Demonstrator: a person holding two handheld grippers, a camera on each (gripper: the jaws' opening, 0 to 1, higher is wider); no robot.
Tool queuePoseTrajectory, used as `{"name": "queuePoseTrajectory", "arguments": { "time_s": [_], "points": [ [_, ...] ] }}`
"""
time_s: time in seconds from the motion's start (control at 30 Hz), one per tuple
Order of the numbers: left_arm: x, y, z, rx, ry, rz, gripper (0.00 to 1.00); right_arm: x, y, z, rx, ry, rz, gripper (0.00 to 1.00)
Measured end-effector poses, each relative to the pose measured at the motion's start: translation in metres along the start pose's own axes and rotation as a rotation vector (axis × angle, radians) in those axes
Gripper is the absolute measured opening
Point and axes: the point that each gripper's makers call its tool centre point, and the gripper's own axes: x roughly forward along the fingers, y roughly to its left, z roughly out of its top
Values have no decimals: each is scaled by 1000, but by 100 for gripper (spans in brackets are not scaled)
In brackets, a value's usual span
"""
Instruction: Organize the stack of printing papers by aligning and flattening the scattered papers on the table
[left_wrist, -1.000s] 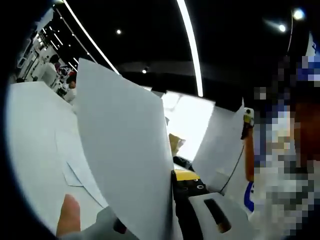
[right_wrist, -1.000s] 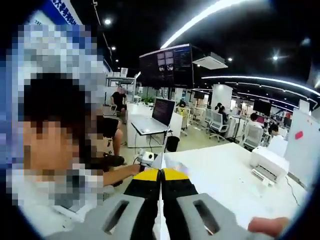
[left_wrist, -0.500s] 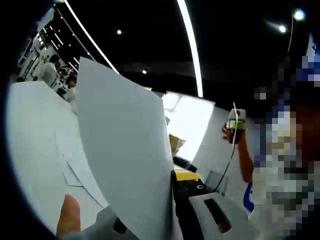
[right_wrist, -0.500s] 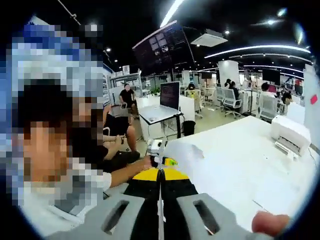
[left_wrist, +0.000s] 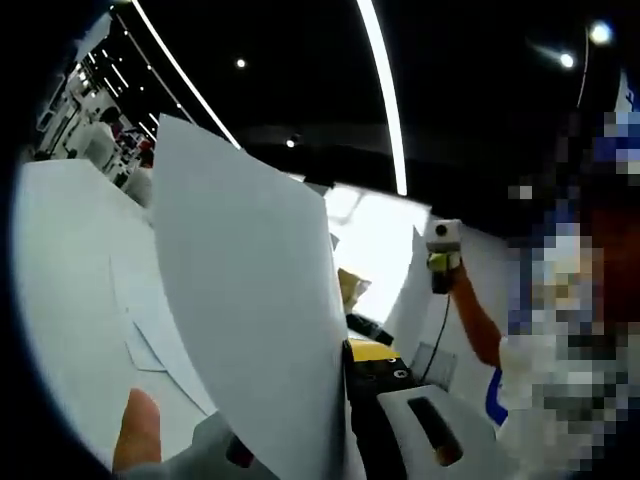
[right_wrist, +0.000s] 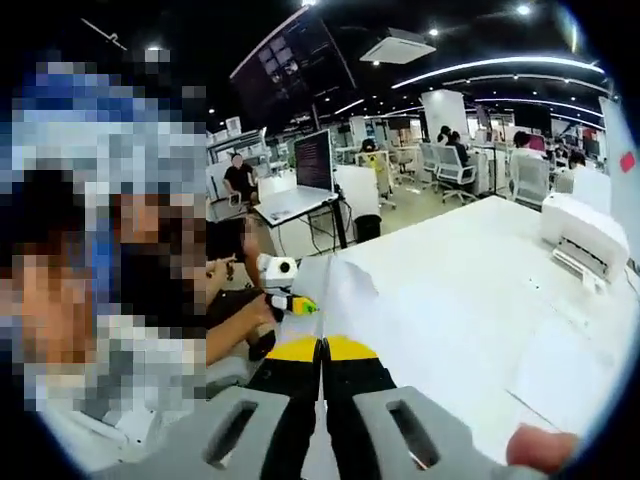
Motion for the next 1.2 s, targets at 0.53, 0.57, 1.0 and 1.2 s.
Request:
{"name": "queuePoseTrajectory", "arguments": {
  "time_s": [0.53,0.57,1.0,1.2],
  "points": [
    [1,1,-1,-12,3,7,6,33,-11,-4,-140,68,-31,0],
    [1,1,-1,-13,3,7,6,34,-13,-1,-171,67,-37,0],
    [3,-2,-4,-18,7,5,6,66,-25,-2,-232,150,-54,0],
    [3,-1,-4,-24,9,5,6,80,-24,-1,-233,169,-34,0]
  ]
}}
